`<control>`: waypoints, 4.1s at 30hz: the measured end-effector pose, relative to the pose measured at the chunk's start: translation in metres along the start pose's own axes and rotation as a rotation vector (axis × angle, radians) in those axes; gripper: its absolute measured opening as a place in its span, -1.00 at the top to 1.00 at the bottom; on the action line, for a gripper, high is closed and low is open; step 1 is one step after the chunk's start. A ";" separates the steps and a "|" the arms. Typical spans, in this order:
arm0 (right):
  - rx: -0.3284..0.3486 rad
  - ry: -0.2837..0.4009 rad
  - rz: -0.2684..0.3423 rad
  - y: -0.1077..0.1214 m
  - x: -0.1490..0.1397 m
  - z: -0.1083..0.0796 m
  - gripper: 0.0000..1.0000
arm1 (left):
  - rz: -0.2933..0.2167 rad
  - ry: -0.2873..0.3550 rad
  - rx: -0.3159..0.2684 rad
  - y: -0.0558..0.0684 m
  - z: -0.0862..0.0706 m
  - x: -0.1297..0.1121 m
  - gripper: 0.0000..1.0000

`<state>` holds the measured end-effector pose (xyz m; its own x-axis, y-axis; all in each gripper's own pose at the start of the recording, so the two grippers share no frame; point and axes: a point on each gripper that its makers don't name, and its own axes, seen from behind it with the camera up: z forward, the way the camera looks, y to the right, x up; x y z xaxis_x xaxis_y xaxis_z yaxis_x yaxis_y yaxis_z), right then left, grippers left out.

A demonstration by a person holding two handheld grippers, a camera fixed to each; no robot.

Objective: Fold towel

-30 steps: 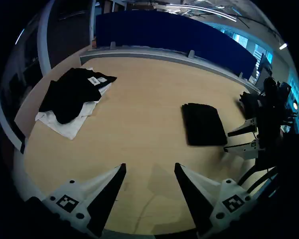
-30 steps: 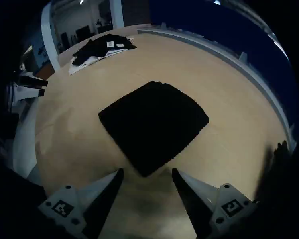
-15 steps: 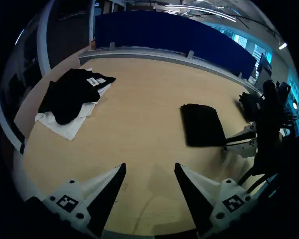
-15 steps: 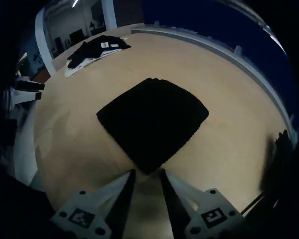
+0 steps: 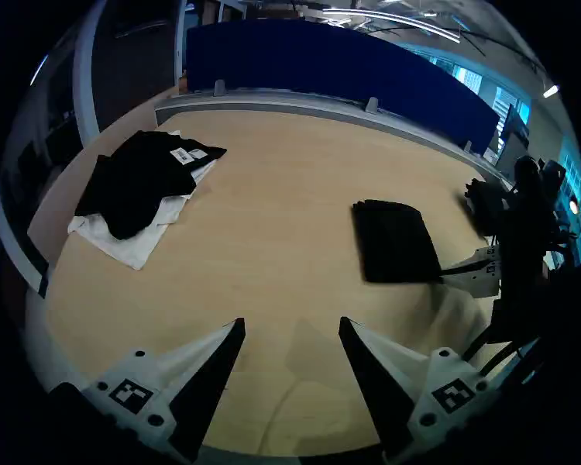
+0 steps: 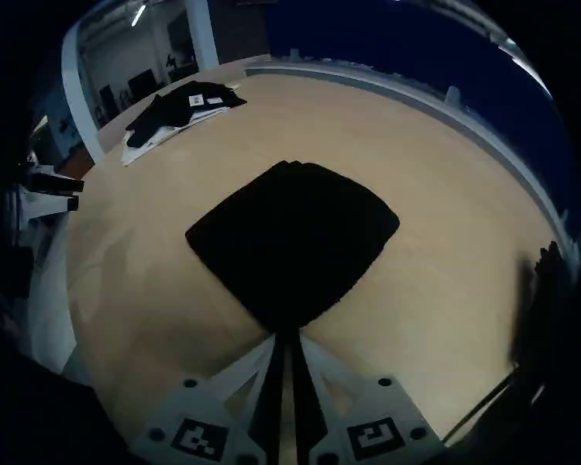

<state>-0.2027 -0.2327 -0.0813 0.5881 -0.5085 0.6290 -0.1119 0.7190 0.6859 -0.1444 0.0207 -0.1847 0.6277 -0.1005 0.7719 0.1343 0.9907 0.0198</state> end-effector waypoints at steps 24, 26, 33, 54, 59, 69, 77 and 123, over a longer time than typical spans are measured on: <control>0.019 0.216 -0.060 0.015 0.122 -0.091 0.91 | 0.038 0.038 -0.027 0.015 -0.007 0.029 -0.80; 0.012 0.238 -0.068 0.021 0.135 -0.104 0.91 | 0.045 0.045 -0.033 0.019 -0.006 0.033 -0.80; -0.019 0.300 -0.069 0.043 0.165 -0.143 0.91 | 0.069 0.062 -0.052 0.032 -0.003 0.047 -0.80; -0.101 0.334 -0.048 0.131 0.187 -0.204 0.91 | 0.107 0.071 -0.082 0.059 -0.004 0.060 -0.80; -0.137 0.334 -0.038 0.170 0.194 -0.217 0.91 | 0.105 0.070 -0.081 0.061 -0.004 0.059 -0.79; -0.209 0.305 -0.033 0.249 0.205 -0.233 0.92 | 0.108 0.064 -0.071 0.063 0.000 0.058 -0.80; -0.248 0.281 -0.034 0.303 0.219 -0.236 0.92 | 0.105 0.062 -0.061 0.064 0.001 0.057 -0.80; -0.323 0.160 0.027 0.392 0.147 -0.248 0.92 | 0.120 0.040 -0.054 0.075 0.000 0.054 -0.80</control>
<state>0.0386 0.0921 0.1888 0.7089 -0.4253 0.5626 0.1150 0.8568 0.5027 -0.1005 0.0896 -0.1417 0.6715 0.0136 0.7409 0.0971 0.9896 -0.1062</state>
